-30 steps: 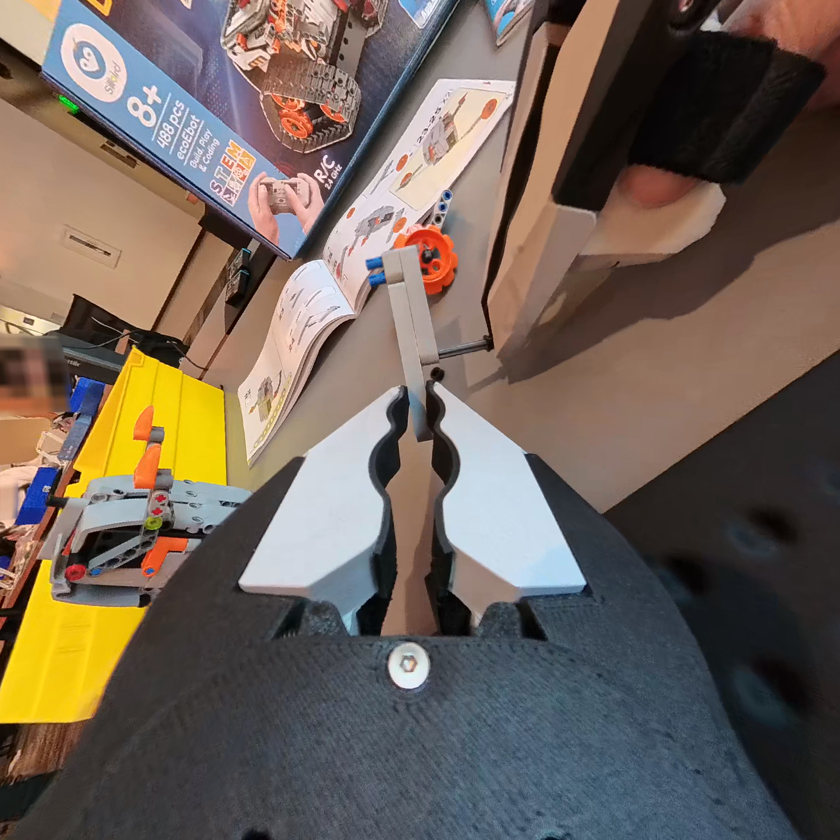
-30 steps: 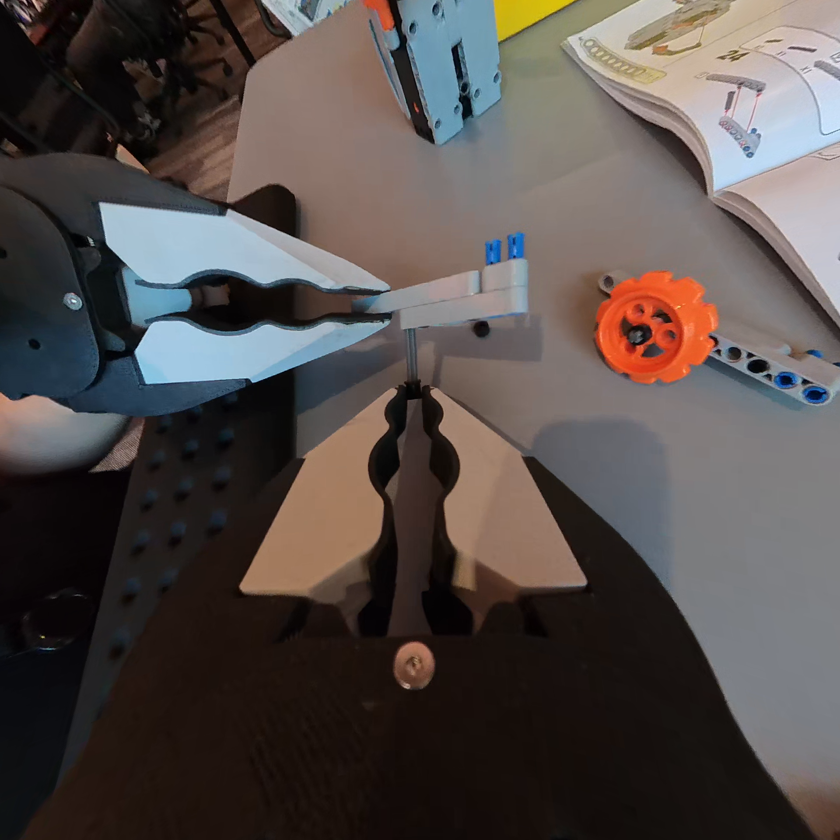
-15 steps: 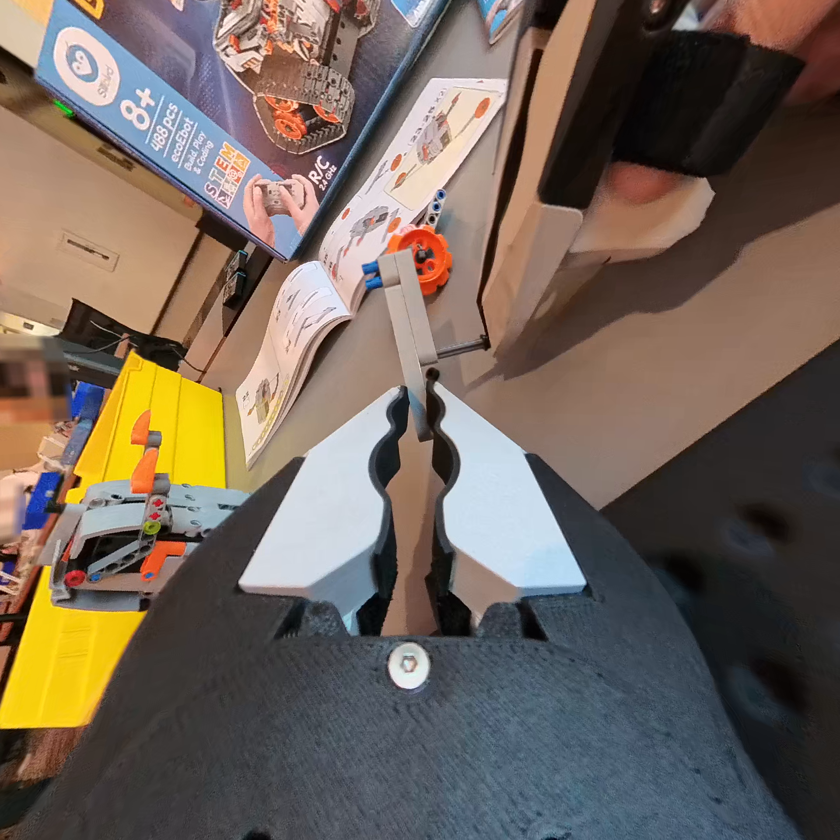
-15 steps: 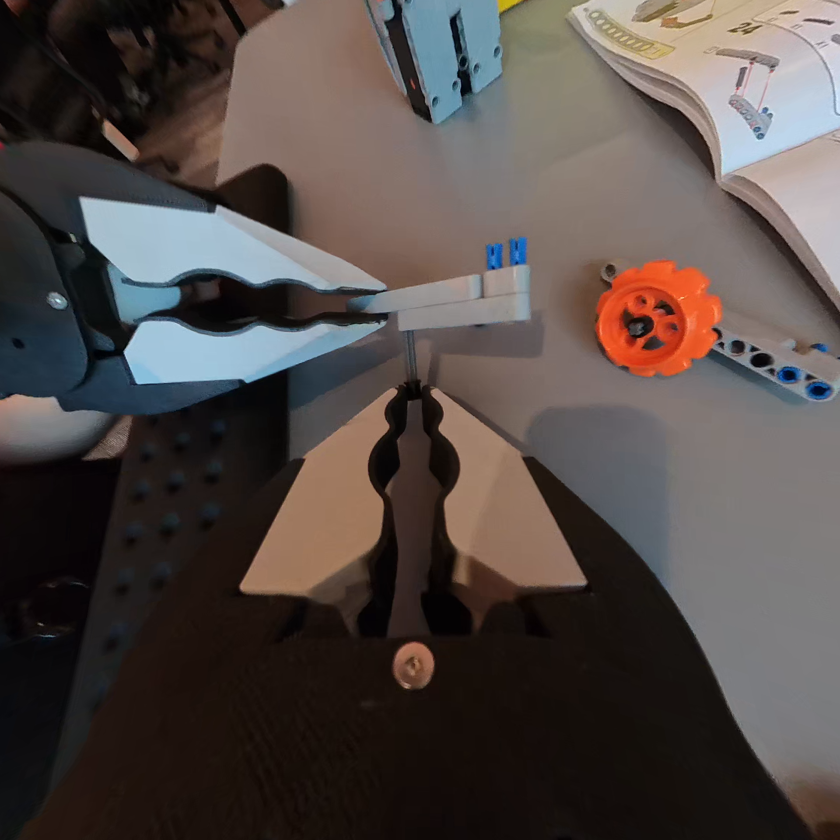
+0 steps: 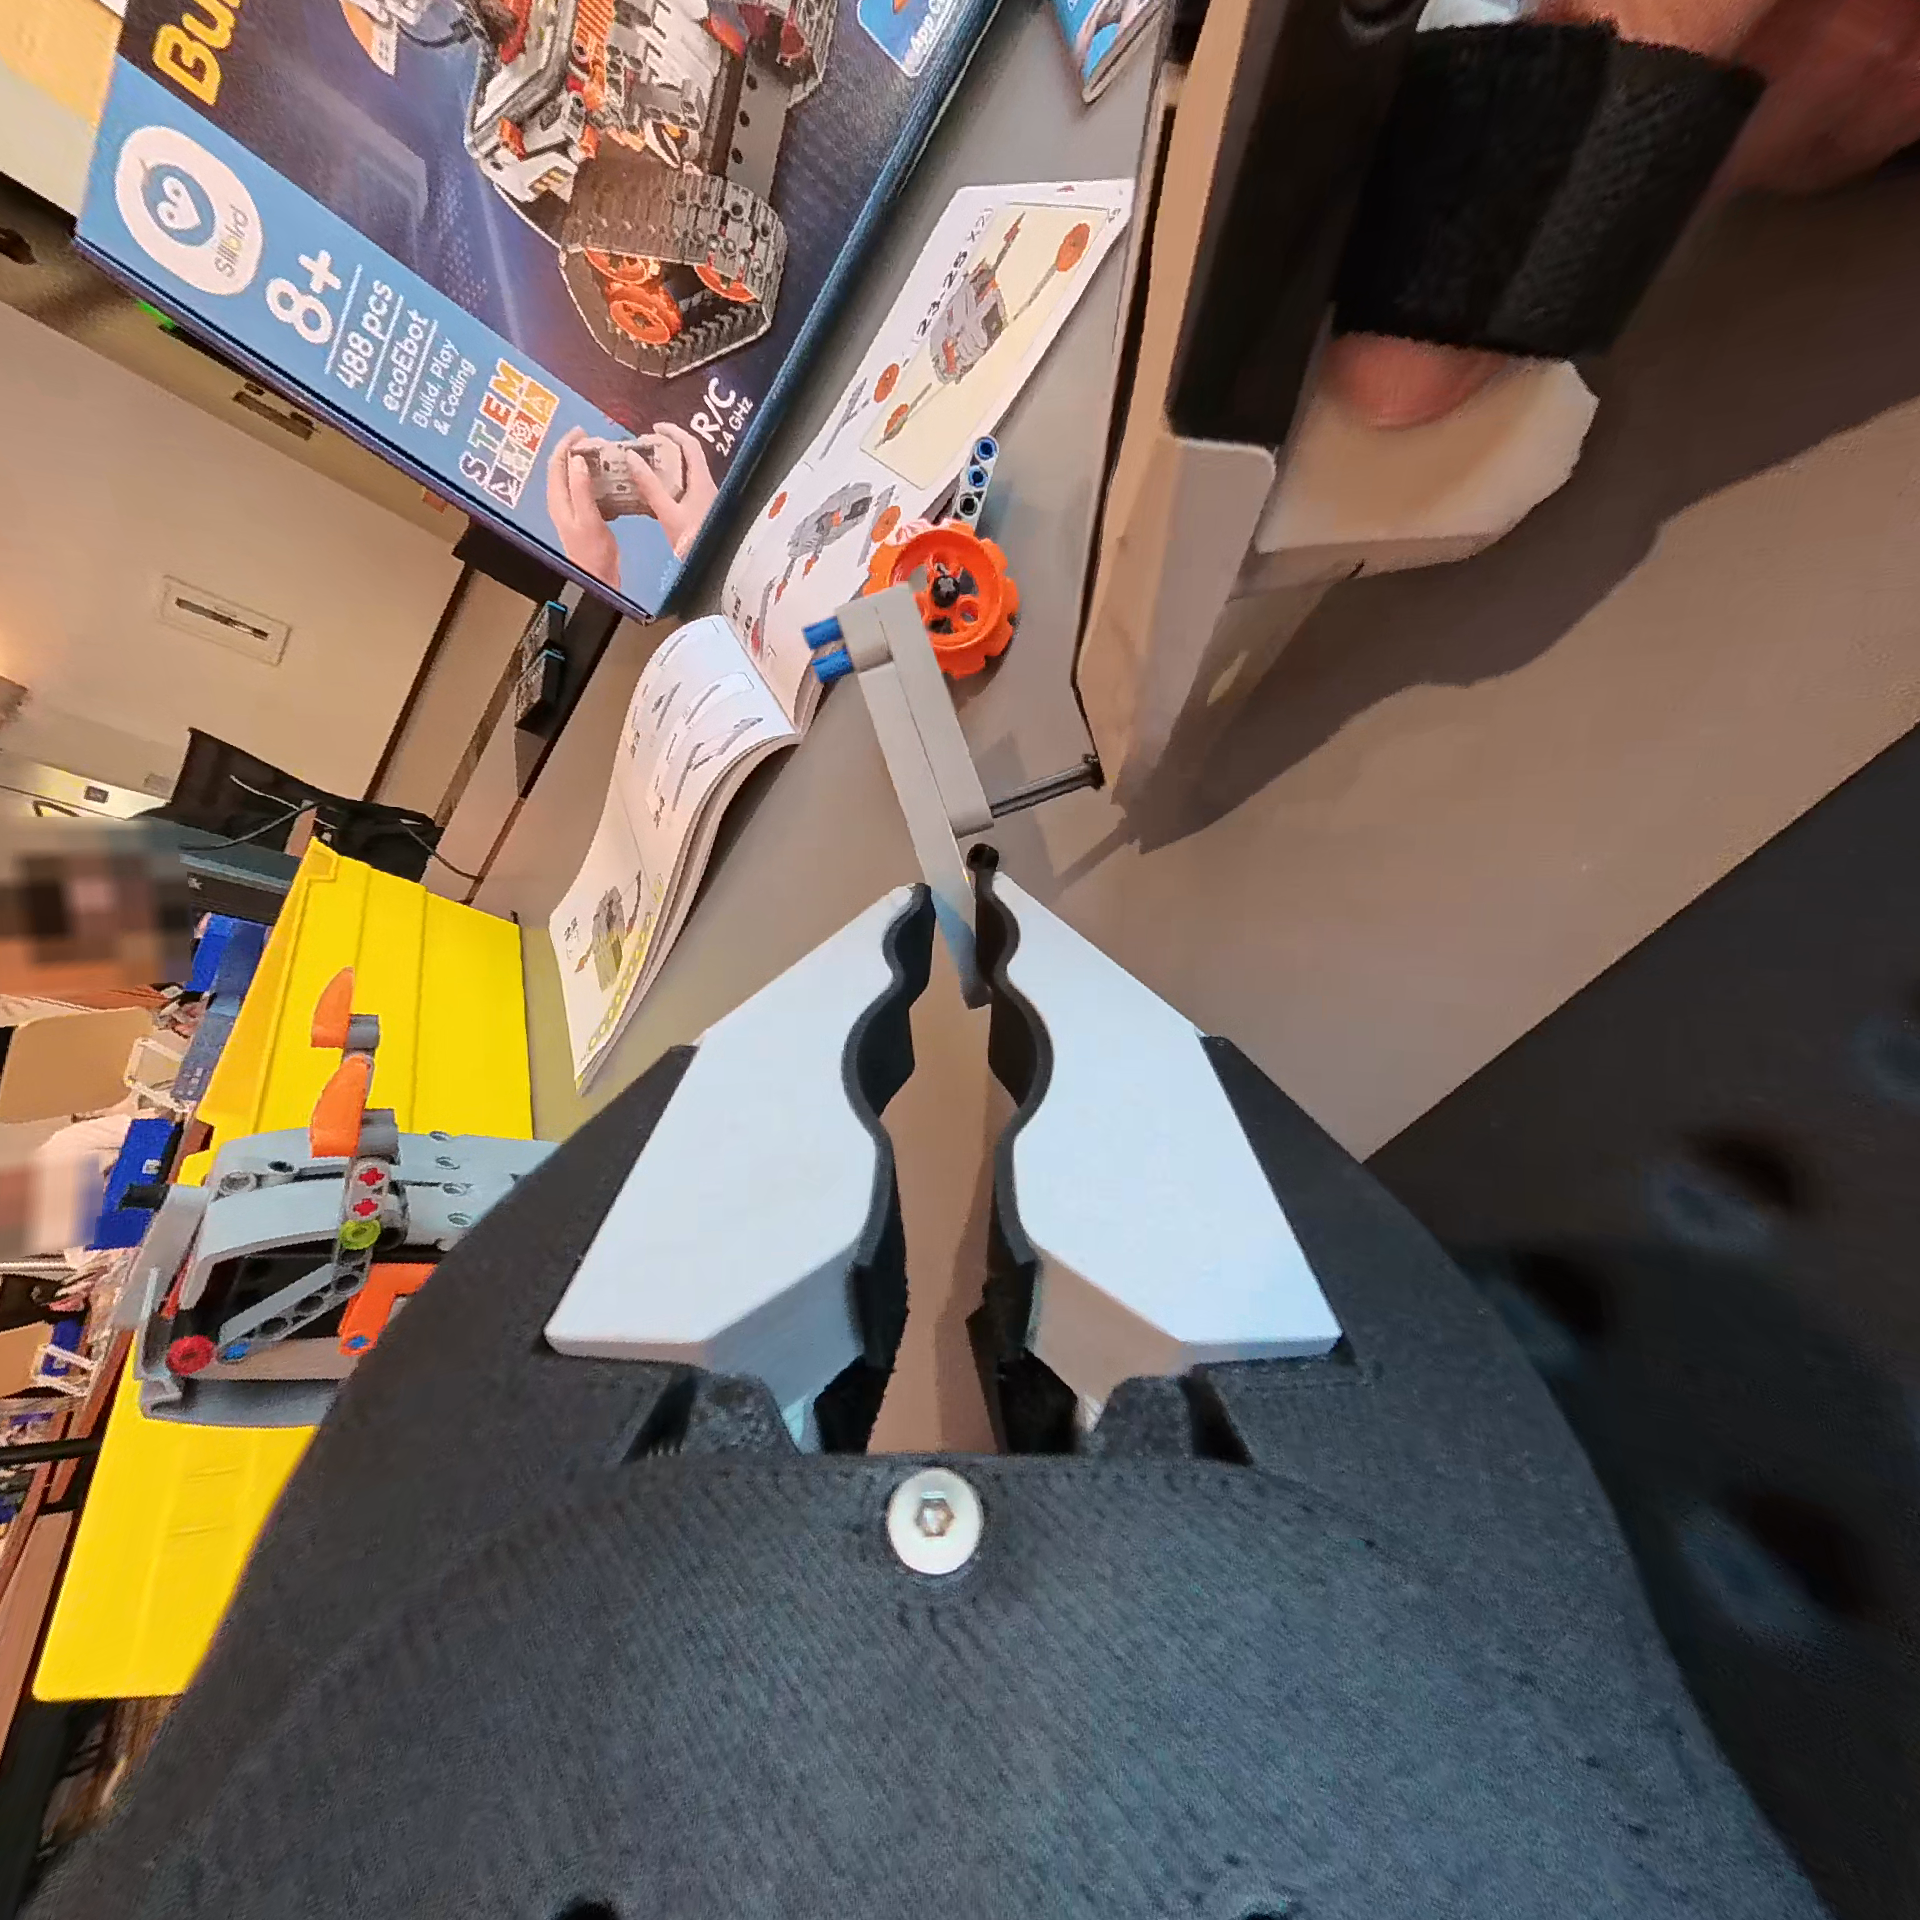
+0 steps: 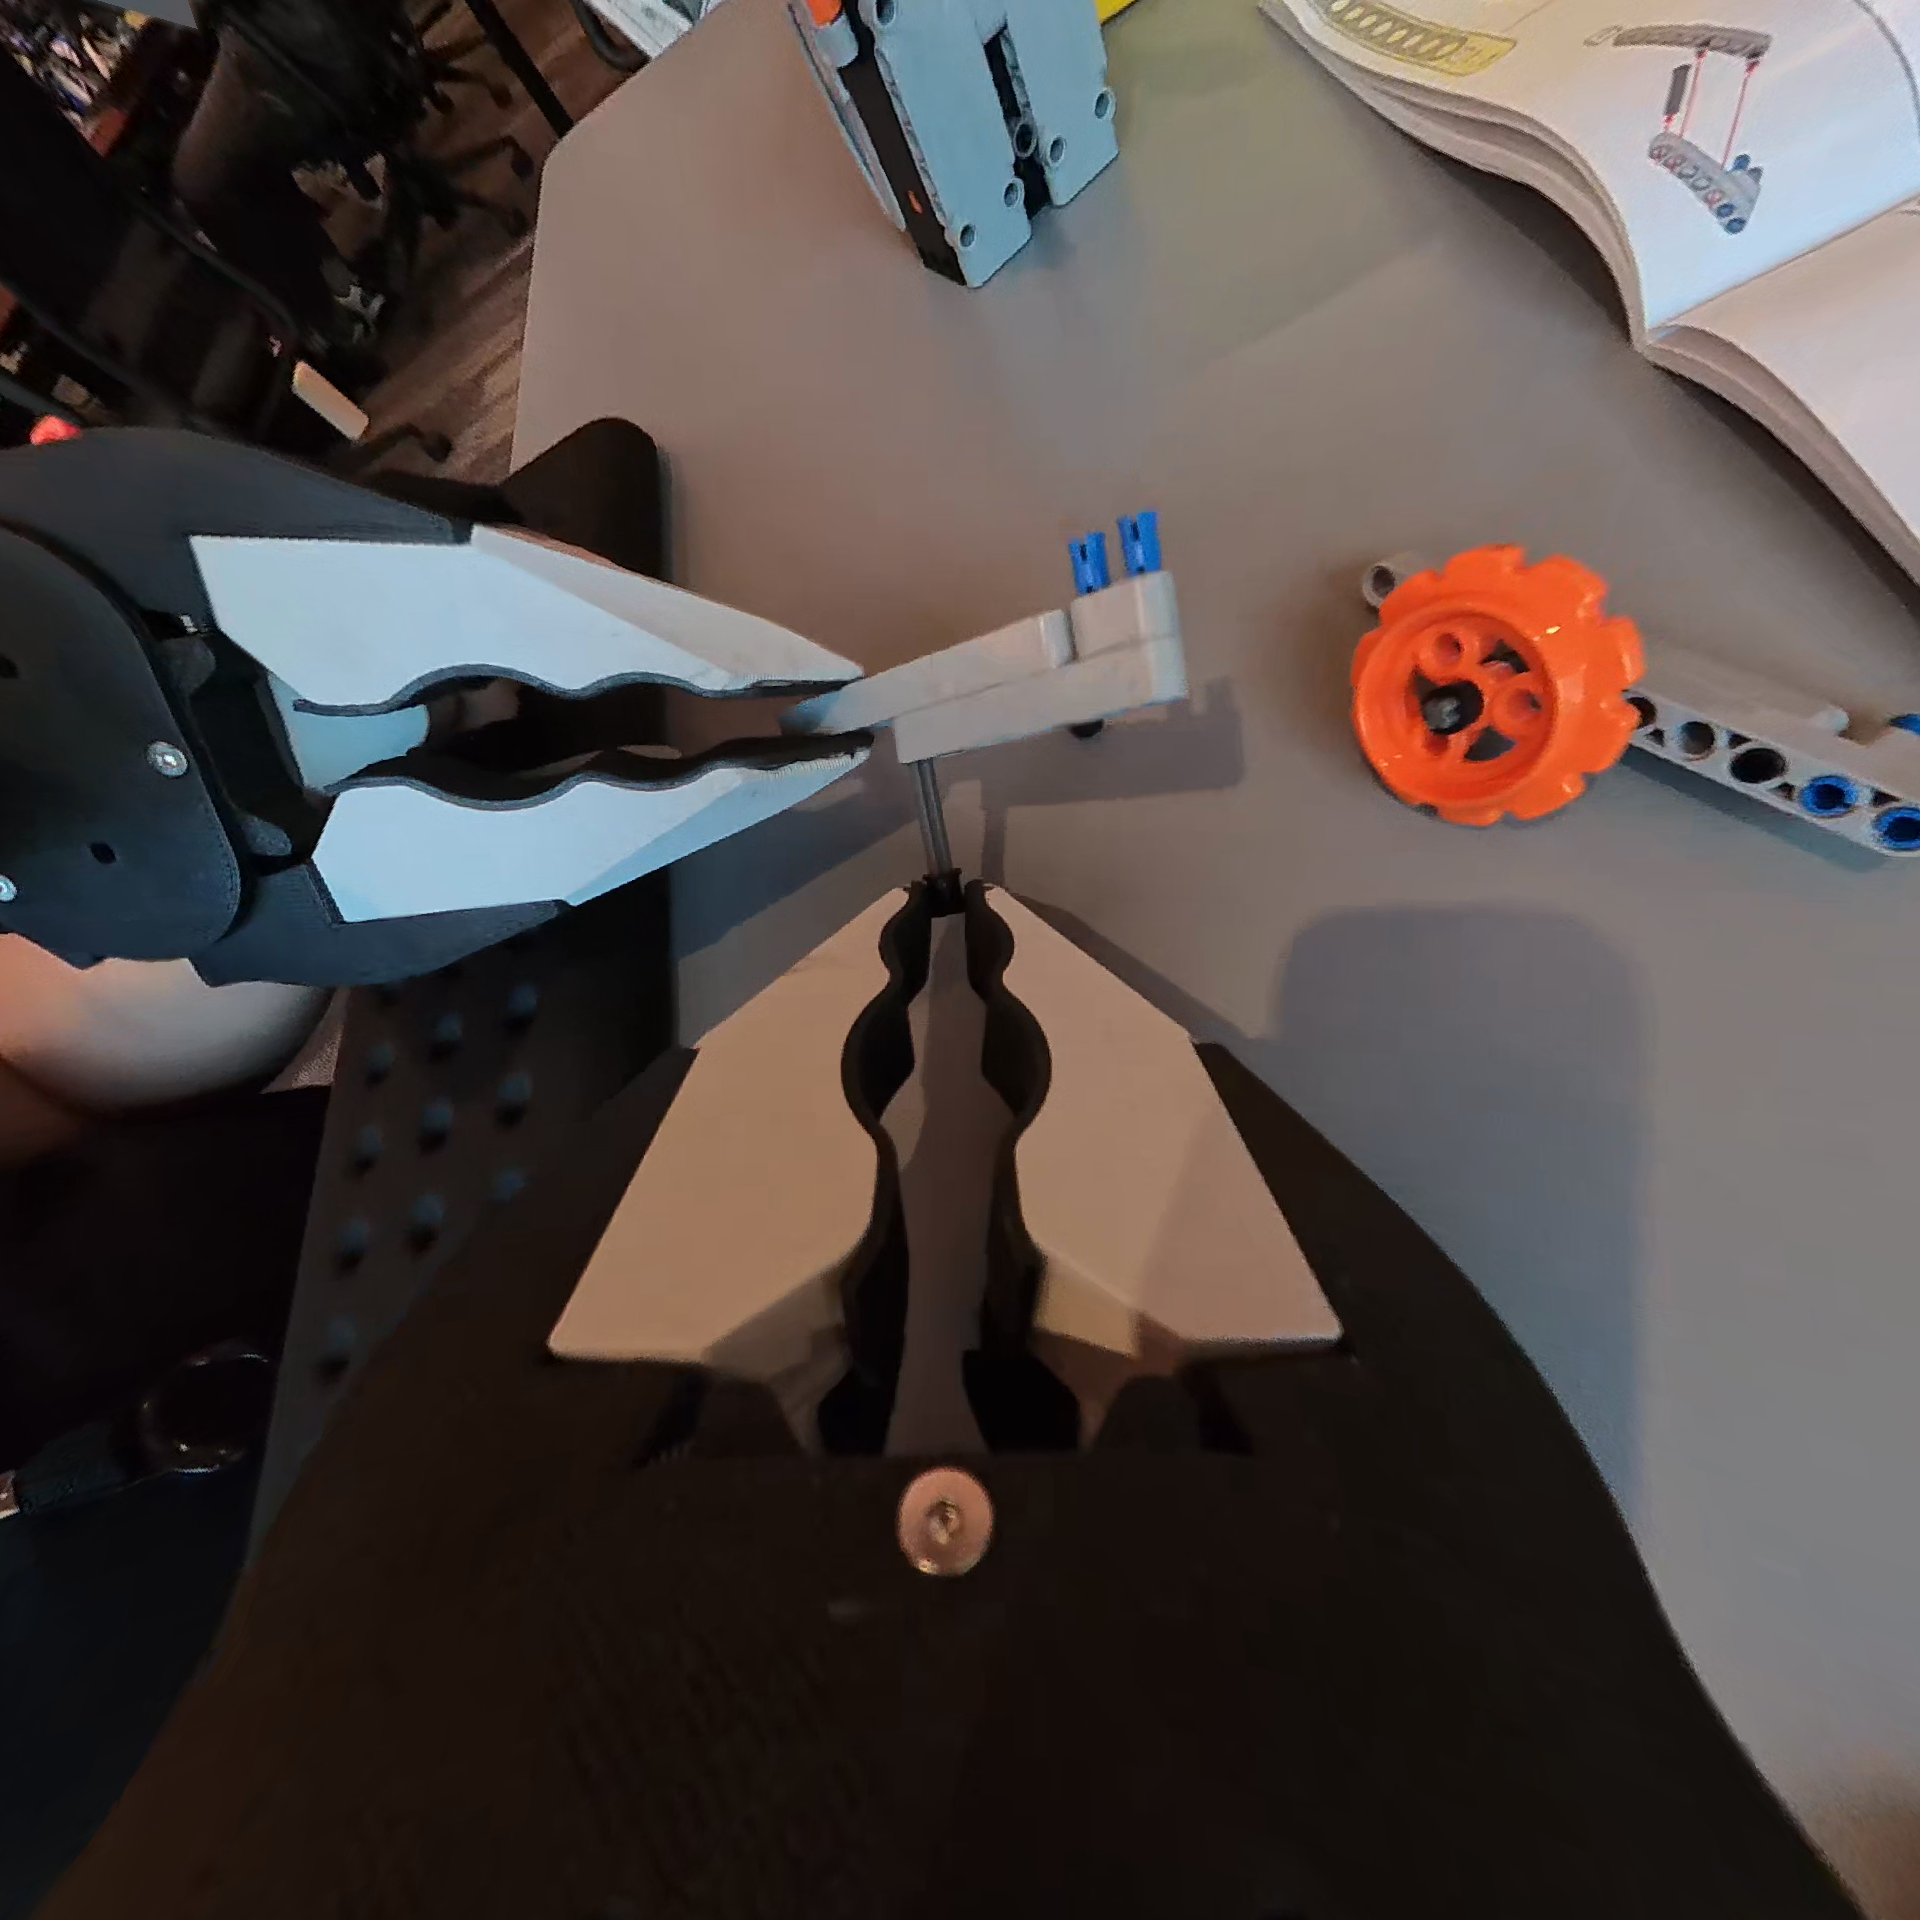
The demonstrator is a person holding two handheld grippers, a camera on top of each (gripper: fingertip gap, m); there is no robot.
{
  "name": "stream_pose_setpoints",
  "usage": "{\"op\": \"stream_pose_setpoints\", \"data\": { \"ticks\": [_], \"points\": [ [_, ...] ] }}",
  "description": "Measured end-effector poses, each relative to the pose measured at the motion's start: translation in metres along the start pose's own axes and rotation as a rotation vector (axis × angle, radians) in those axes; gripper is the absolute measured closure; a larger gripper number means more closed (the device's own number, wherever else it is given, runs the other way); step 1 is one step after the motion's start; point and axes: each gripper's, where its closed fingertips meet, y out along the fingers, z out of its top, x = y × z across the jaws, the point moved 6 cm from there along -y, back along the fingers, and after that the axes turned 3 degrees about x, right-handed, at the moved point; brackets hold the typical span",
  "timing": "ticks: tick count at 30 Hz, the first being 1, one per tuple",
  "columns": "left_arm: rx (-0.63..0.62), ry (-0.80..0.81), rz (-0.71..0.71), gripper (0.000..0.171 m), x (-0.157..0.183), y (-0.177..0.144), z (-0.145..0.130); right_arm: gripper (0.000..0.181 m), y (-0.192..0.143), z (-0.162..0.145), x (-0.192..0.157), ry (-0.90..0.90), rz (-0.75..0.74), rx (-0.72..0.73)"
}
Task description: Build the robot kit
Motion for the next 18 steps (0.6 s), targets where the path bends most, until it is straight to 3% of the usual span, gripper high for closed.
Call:
{"op": "stream_pose_setpoints", "data": {
  "ticks": [6,18],
  "points": [
    [0.009,0.046,0.001,0.165,0.0036,-0.0004,0.0018,0.177,0.0049,-0.0043,-0.0042,-0.094,-0.054,-0.057],
    [0.002,0.123,0.029,0.165,0.0061,0.0012,0.0033,0.177,0.0032,-0.0035,0.0001,0.007,-0.029,-0.037]
  ]
}}
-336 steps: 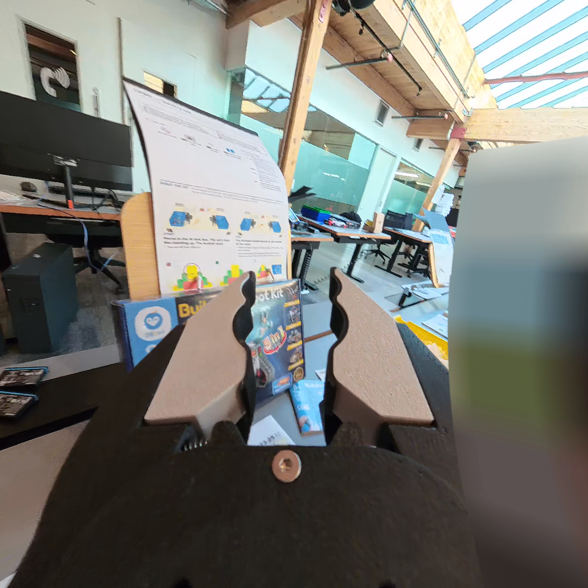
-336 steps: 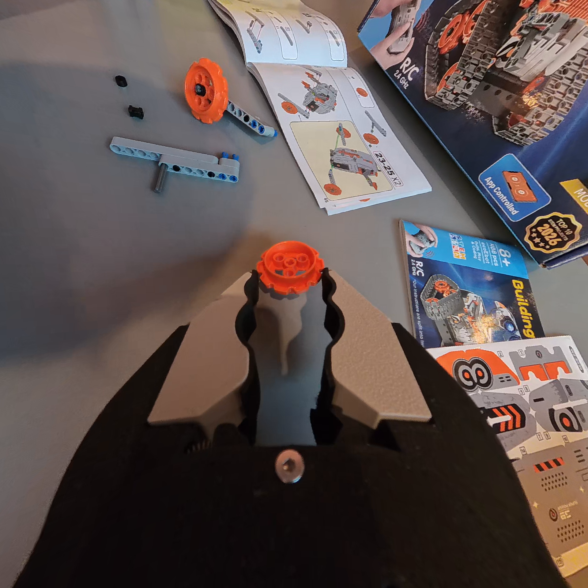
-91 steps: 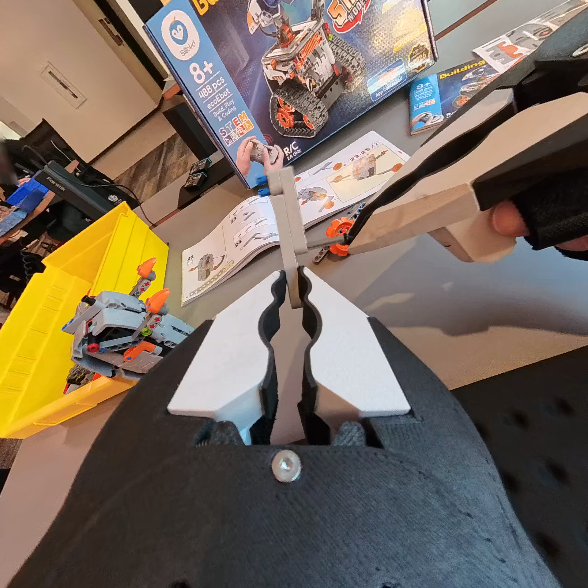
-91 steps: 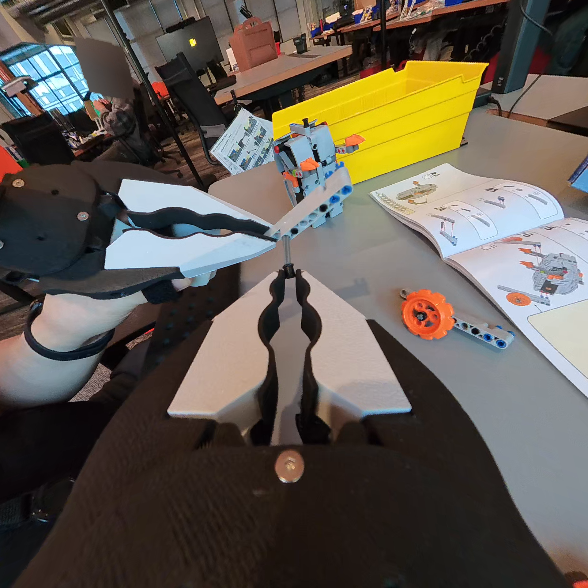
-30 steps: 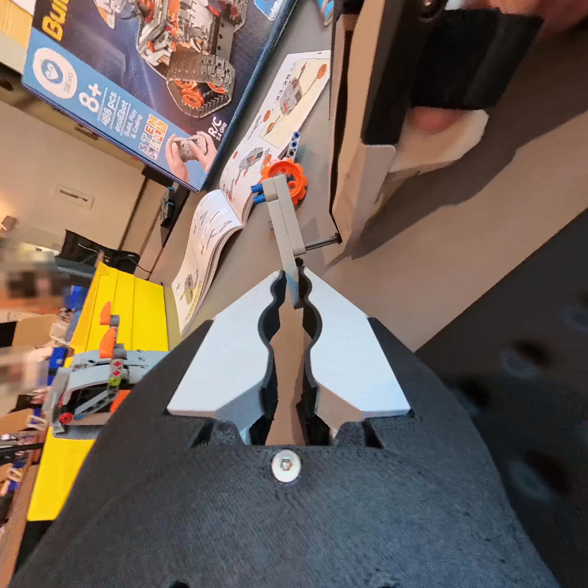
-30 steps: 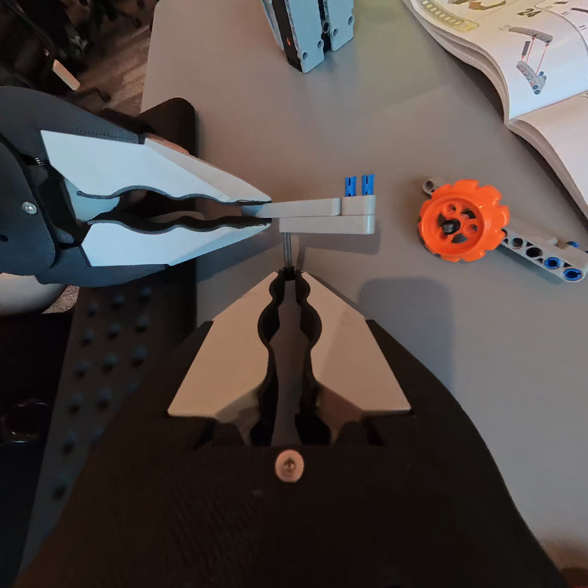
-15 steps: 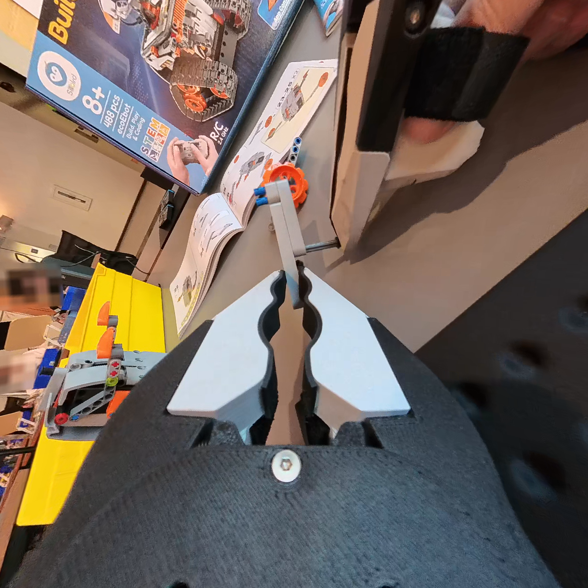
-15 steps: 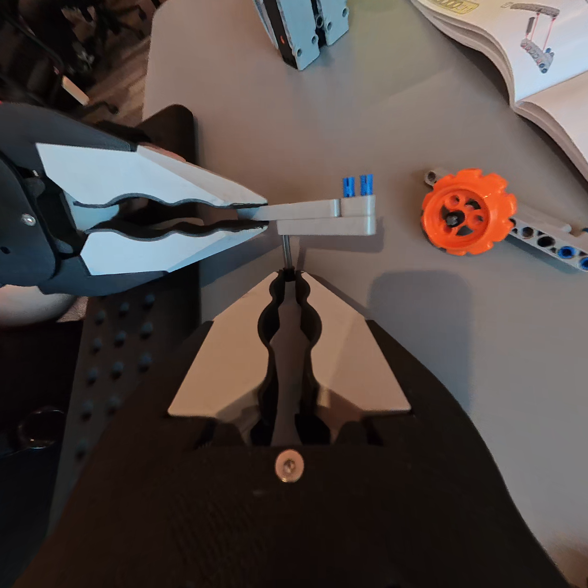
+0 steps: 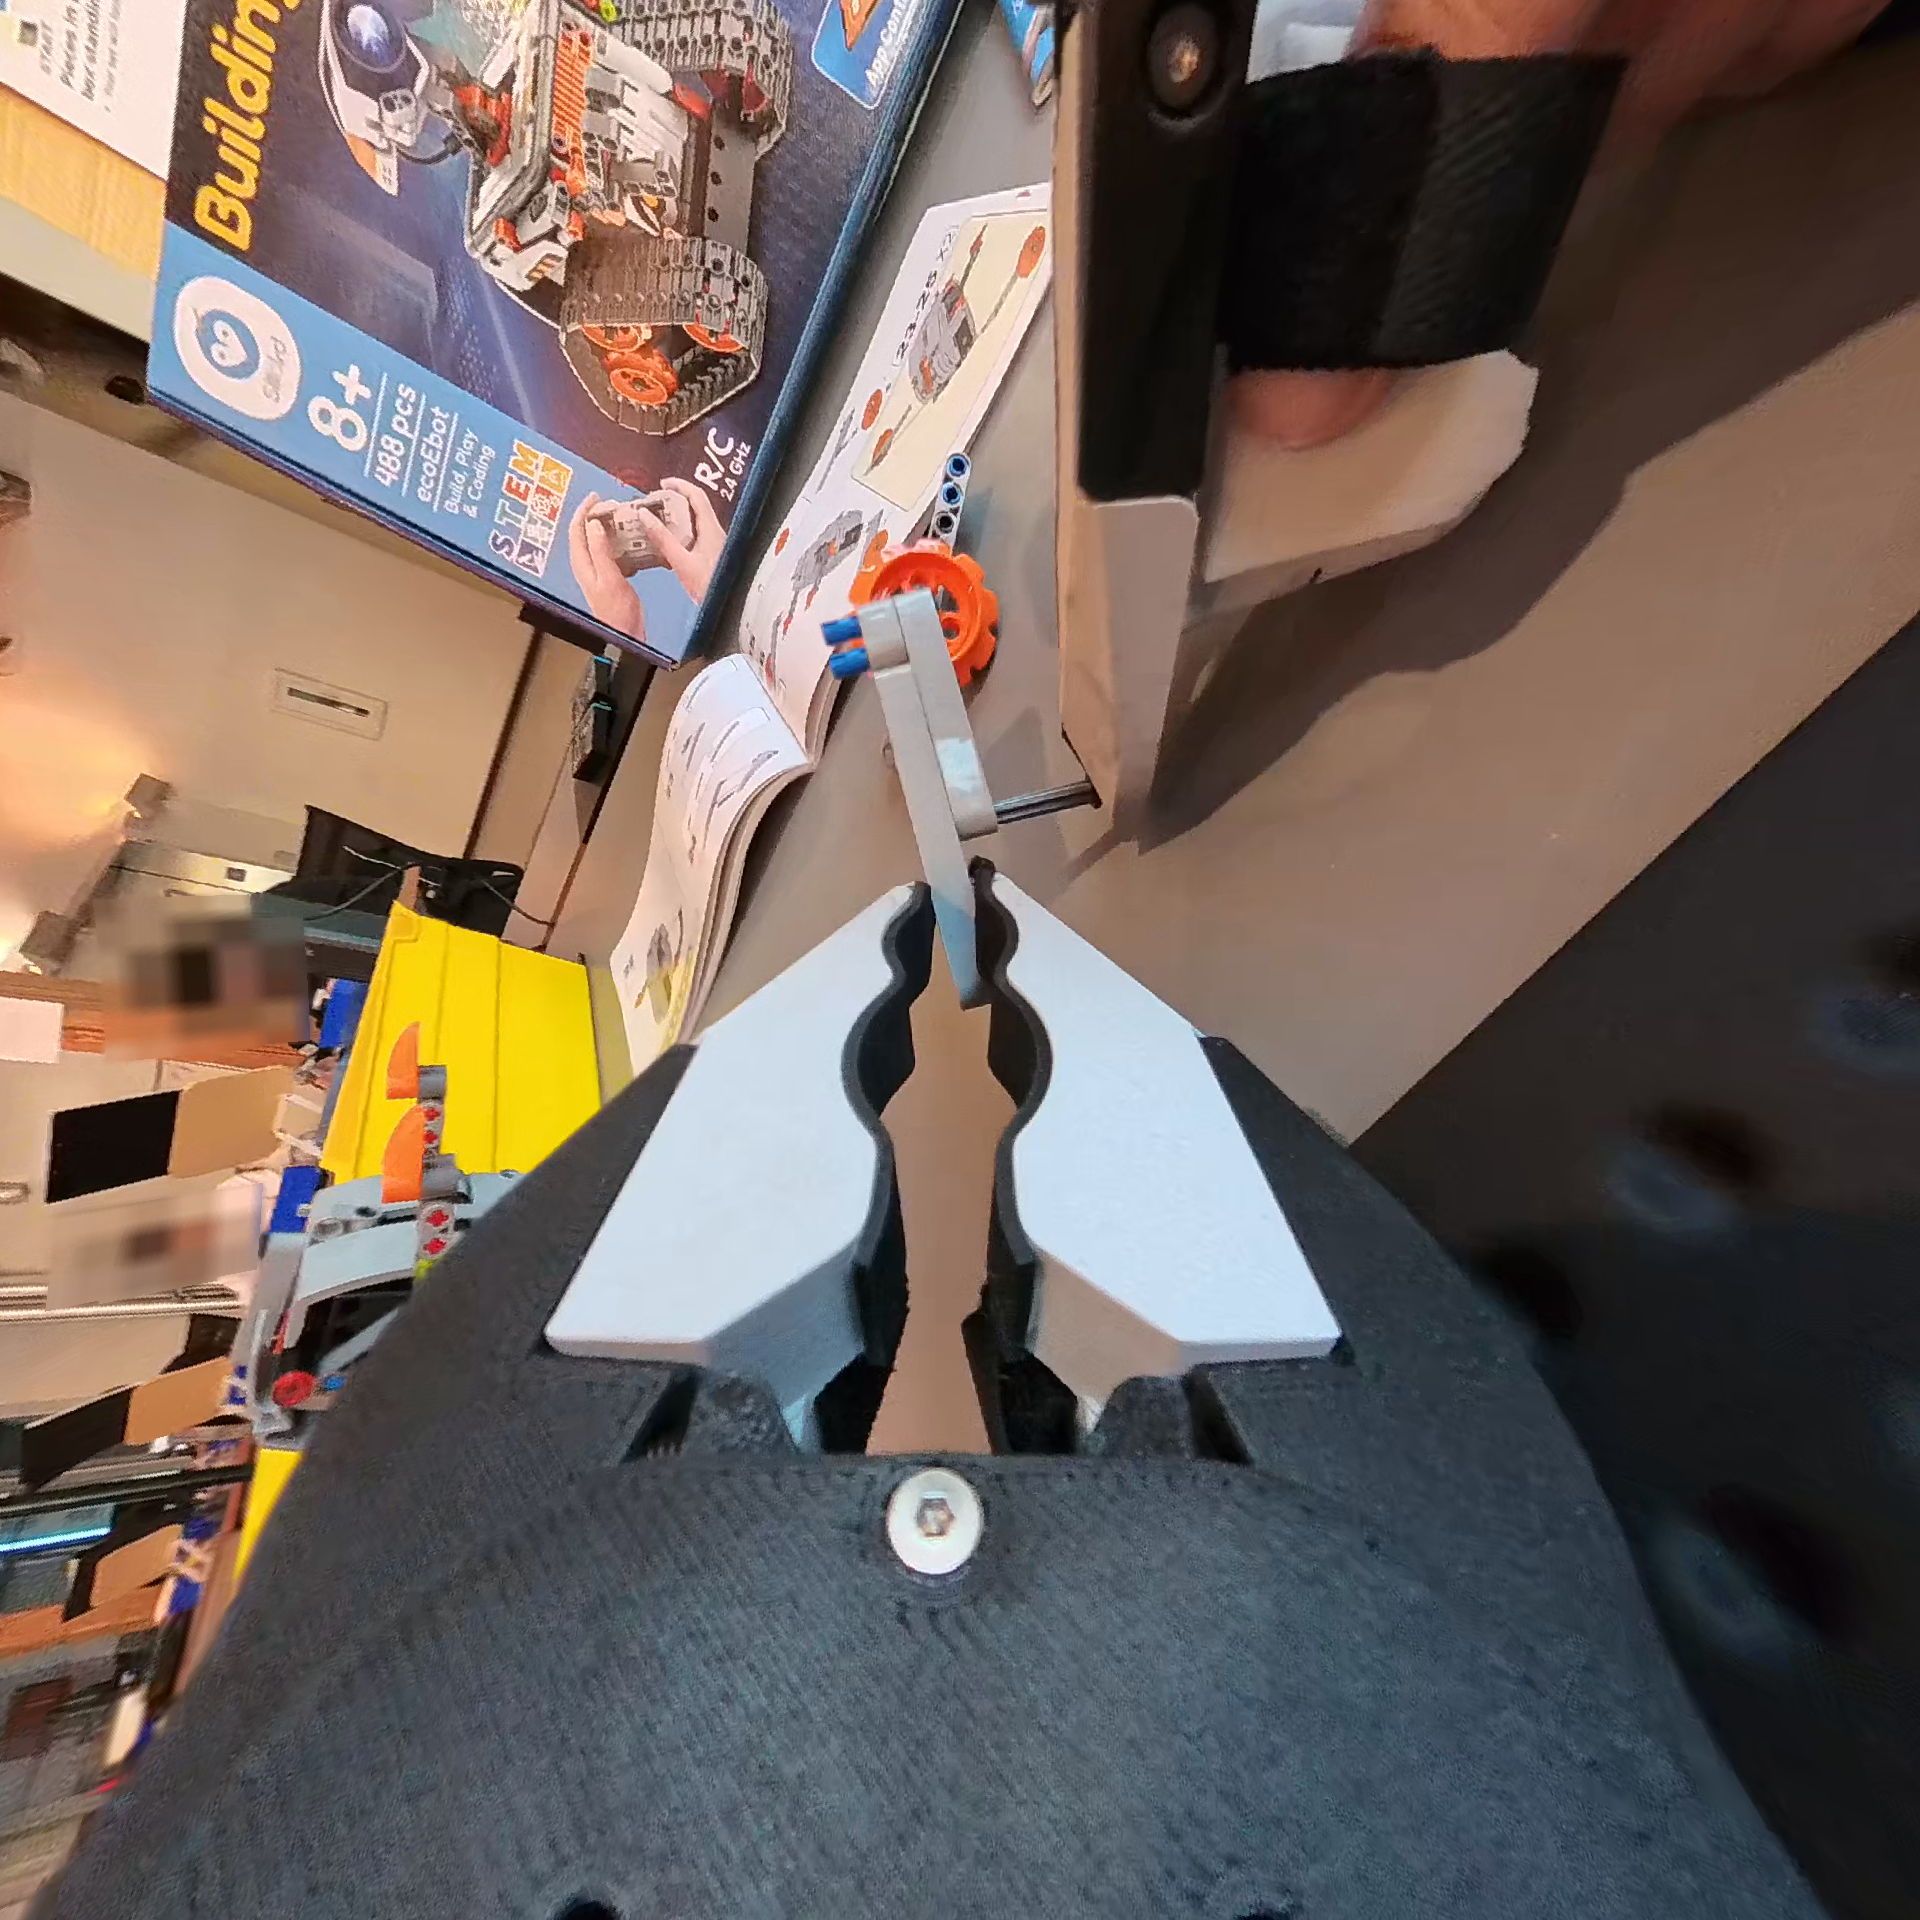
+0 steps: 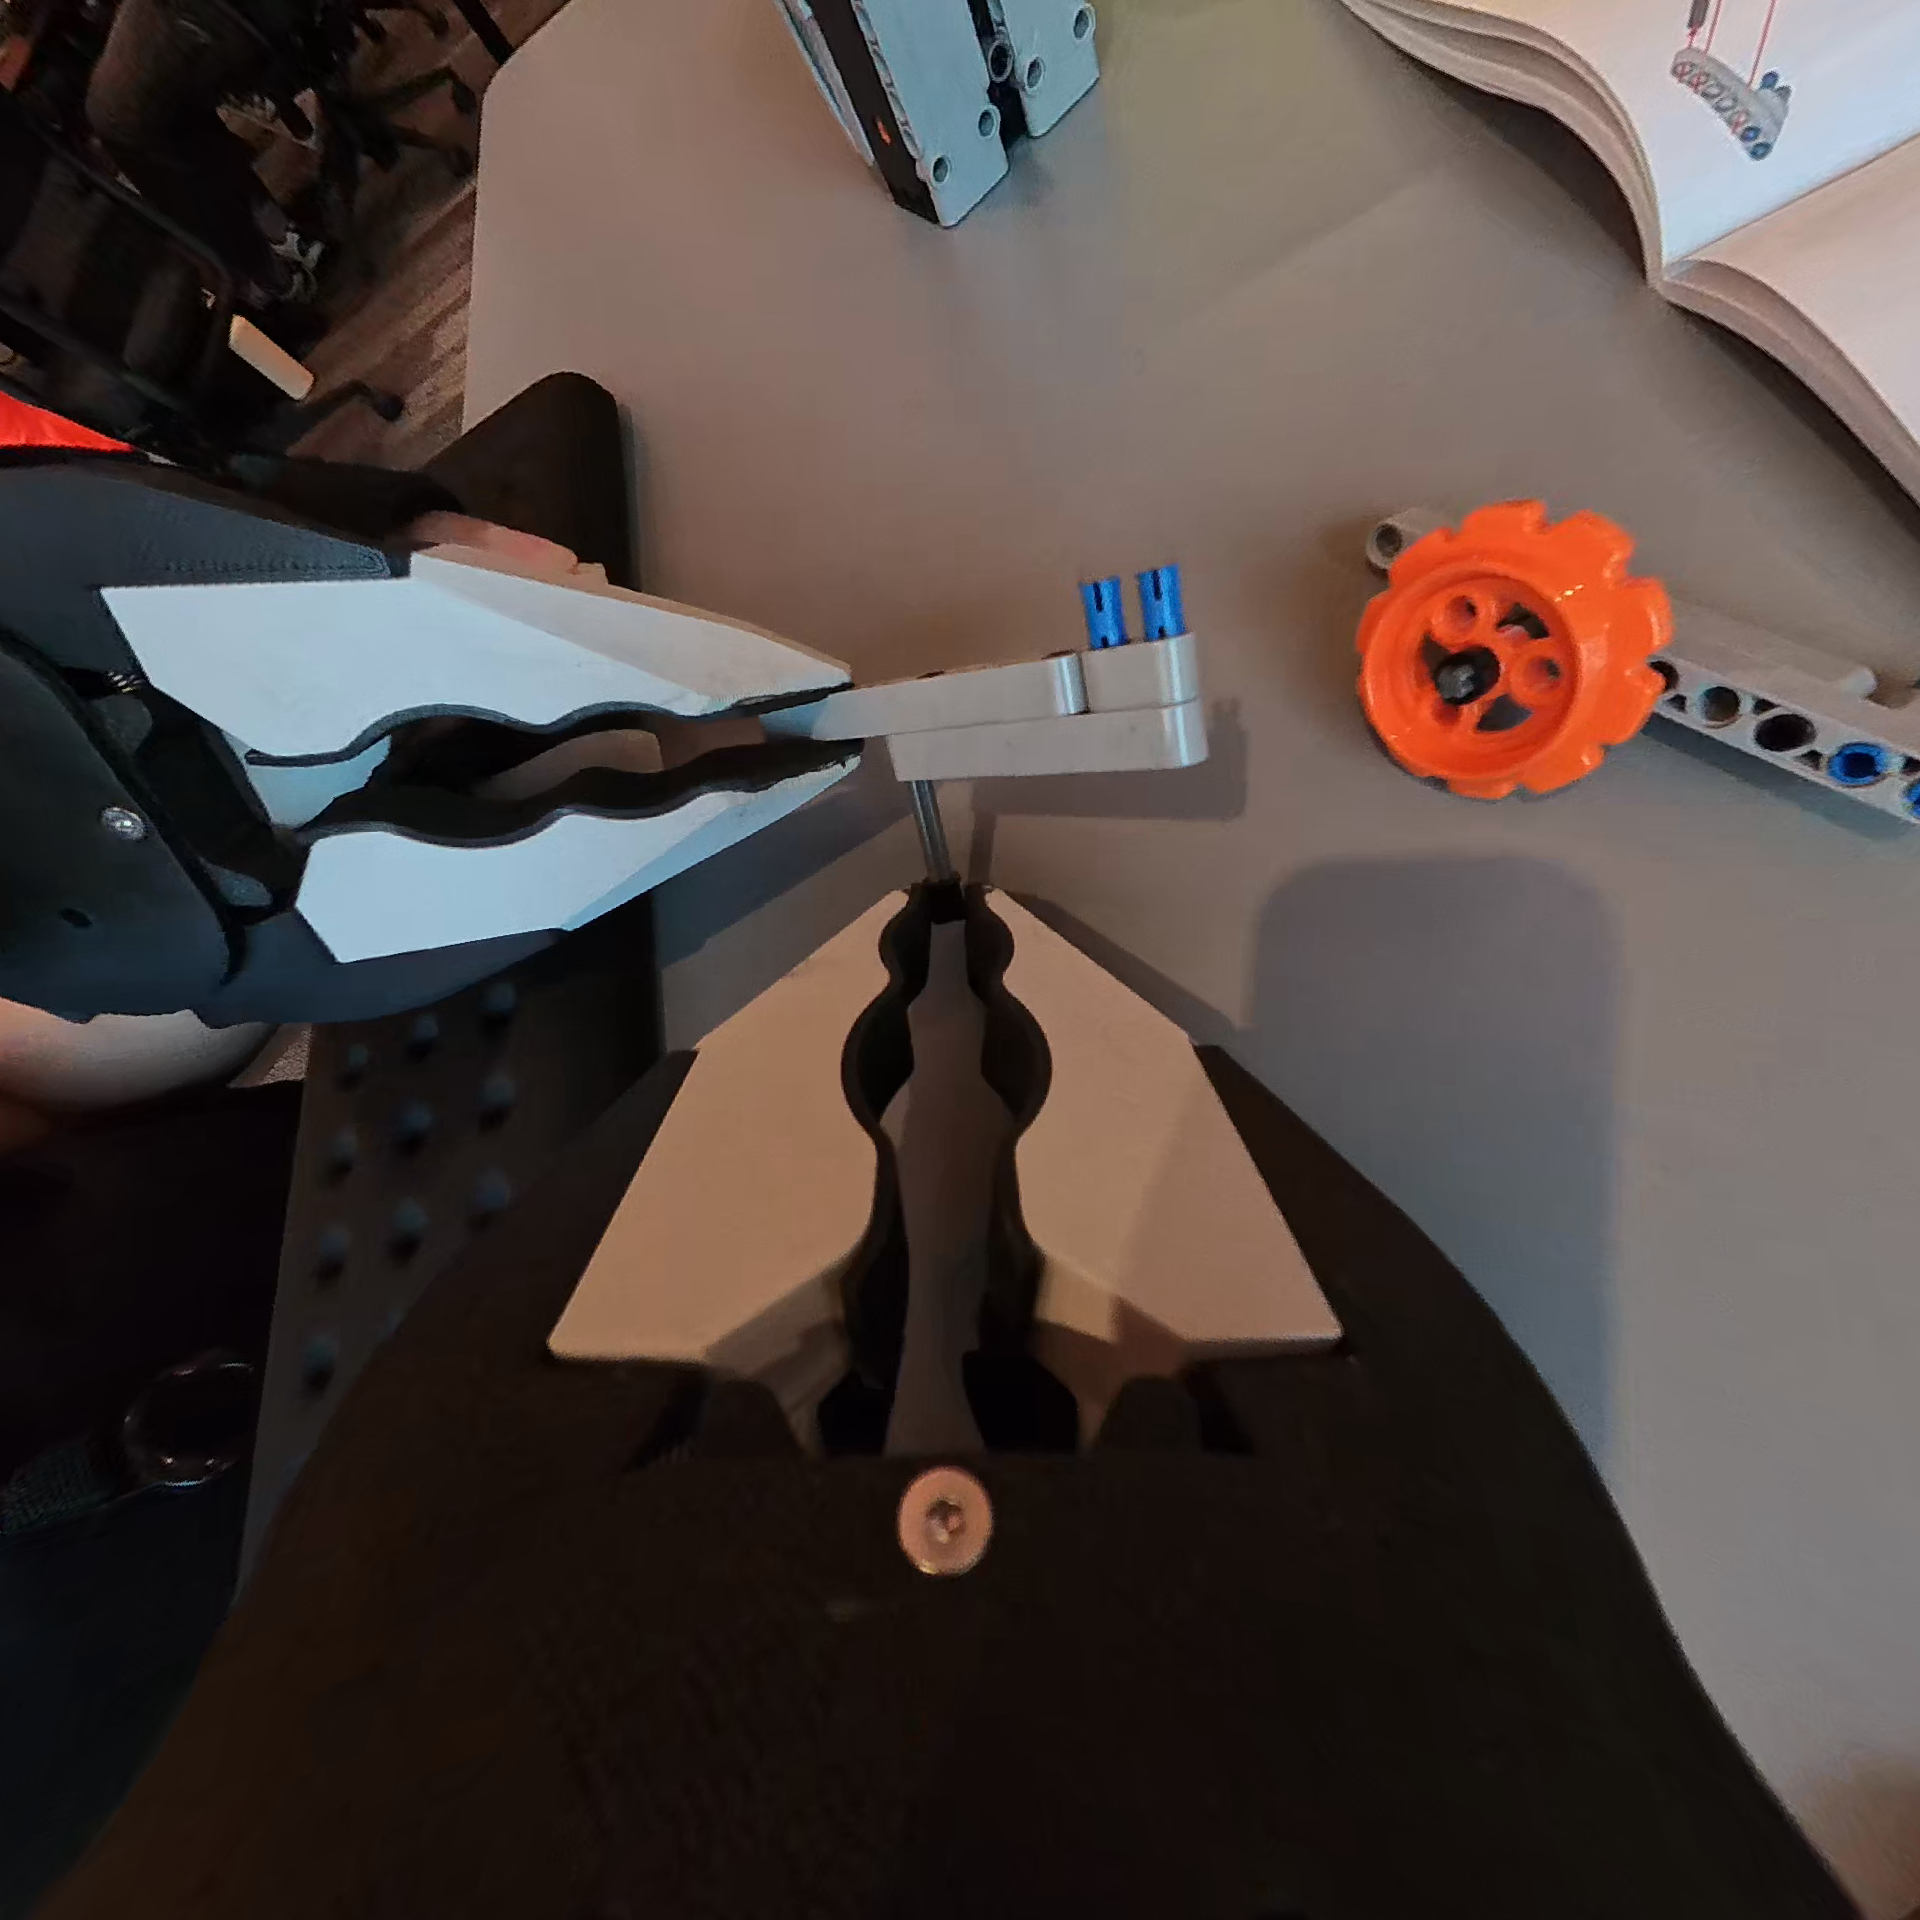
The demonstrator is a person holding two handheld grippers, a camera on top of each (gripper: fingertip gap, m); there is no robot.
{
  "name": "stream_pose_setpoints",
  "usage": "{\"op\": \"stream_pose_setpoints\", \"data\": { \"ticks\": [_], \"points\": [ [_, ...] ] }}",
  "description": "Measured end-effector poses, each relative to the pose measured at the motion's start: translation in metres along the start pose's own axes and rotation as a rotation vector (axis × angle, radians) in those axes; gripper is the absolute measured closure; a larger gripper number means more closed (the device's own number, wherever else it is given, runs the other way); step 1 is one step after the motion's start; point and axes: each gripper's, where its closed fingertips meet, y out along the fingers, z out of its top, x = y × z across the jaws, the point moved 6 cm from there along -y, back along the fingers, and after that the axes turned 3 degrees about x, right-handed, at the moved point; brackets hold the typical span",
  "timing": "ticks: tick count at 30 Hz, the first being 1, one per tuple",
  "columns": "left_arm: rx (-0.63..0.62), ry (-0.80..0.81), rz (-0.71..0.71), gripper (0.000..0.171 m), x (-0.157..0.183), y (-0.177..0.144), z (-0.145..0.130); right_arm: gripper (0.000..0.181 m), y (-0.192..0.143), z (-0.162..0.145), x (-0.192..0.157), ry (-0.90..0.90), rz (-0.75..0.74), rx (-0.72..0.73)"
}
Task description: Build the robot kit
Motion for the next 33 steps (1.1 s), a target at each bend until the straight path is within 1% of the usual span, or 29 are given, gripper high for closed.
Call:
{"op": "stream_pose_setpoints", "data": {
  "ticks": [6,13,23,25,29,33],
  "points": [
    [0.005,0.058,0.022,0.165,0.001,0.0,0.002,0.177,0.0,0.001,-0.003,-0.079,-0.052,-0.007],
    [0.021,0.082,0.04,0.165,0.001,-0.001,0.004,0.177,-0.003,0.003,-0.003,-0.087,-0.06,0.001],
    [0.035,0.108,0.057,0.165,0.0,-0.001,0.004,0.178,0.0,0.005,-0.006,-0.148,-0.1,-0.011],
    [0.036,0.091,0.065,0.165,-0.001,-0.001,0.003,0.177,-0.001,0.006,-0.007,-0.146,-0.09,0.001],
    [0.057,0.112,0.151,0.165,-0.007,-0.005,0.005,0.176,-0.004,0.013,-0.009,-0.129,-0.065,0.064],
    [0.059,0.096,0.168,0.165,-0.009,-0.006,0.006,0.176,-0.003,0.013,-0.011,-0.127,-0.048,0.079]
  ]
}}
